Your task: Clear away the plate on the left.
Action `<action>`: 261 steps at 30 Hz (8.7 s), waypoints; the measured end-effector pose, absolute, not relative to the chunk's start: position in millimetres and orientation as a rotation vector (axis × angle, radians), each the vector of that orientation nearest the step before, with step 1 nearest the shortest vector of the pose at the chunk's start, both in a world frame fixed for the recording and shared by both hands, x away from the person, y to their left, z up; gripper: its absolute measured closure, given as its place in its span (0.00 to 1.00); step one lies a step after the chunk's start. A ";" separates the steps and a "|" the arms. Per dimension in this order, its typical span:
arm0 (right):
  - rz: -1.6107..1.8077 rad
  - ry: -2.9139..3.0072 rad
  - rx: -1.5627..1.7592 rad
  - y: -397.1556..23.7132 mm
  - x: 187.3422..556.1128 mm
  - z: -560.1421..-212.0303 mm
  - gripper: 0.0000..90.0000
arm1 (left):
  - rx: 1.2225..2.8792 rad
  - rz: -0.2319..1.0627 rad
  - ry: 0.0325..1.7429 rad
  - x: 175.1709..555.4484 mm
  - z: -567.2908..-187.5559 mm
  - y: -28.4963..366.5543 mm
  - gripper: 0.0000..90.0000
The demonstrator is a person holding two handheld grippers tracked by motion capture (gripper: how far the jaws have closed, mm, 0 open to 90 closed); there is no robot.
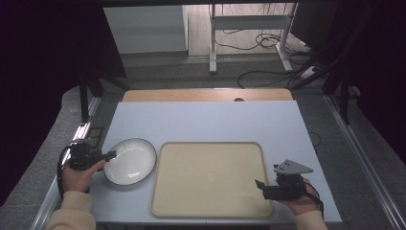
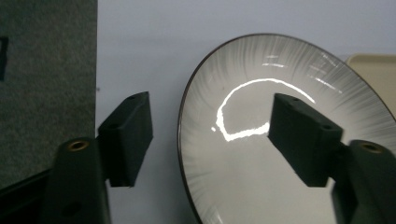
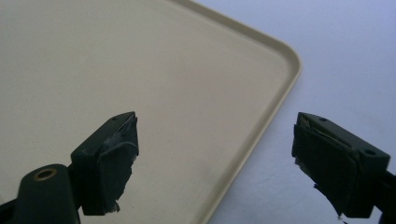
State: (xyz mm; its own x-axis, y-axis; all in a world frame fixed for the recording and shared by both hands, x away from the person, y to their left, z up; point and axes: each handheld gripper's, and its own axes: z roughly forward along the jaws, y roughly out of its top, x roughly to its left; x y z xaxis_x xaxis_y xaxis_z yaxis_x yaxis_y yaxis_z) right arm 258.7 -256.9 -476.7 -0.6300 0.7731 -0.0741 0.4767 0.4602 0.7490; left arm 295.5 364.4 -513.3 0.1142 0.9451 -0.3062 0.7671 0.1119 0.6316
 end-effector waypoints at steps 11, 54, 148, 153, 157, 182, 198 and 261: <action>0.987 2.317 1.048 -256.2 258.8 -477.8 0.17 | 1.698 0.266 1.709 297.2 -523.2 367.2 0.40; 0.961 2.342 1.083 -257.6 260.9 -481.7 0.17 | 1.703 0.097 1.704 304.6 -541.6 371.1 0.73; 0.987 2.296 1.133 -269.5 271.3 -480.8 0.17 | 1.300 0.146 1.489 243.3 -485.7 371.4 0.91; 0.991 2.295 1.139 -269.7 272.2 -481.9 0.17 | 1.279 0.133 1.466 239.2 -484.1 359.6 0.91; 1.006 2.285 1.148 -271.5 271.5 -480.4 0.17 | 1.283 0.105 1.452 237.4 -483.6 350.3 0.91; 1.037 2.227 1.199 -285.1 269.5 -479.8 0.18 | 1.269 0.022 1.419 234.8 -486.4 315.8 0.90; 1.002 2.240 1.181 -281.1 271.7 -481.8 0.18 | 1.277 -0.060 1.344 261.6 -486.7 290.7 0.89; 0.934 2.251 1.182 -282.3 269.1 -484.9 0.18 | 1.494 -0.185 1.188 299.9 -498.3 167.1 0.88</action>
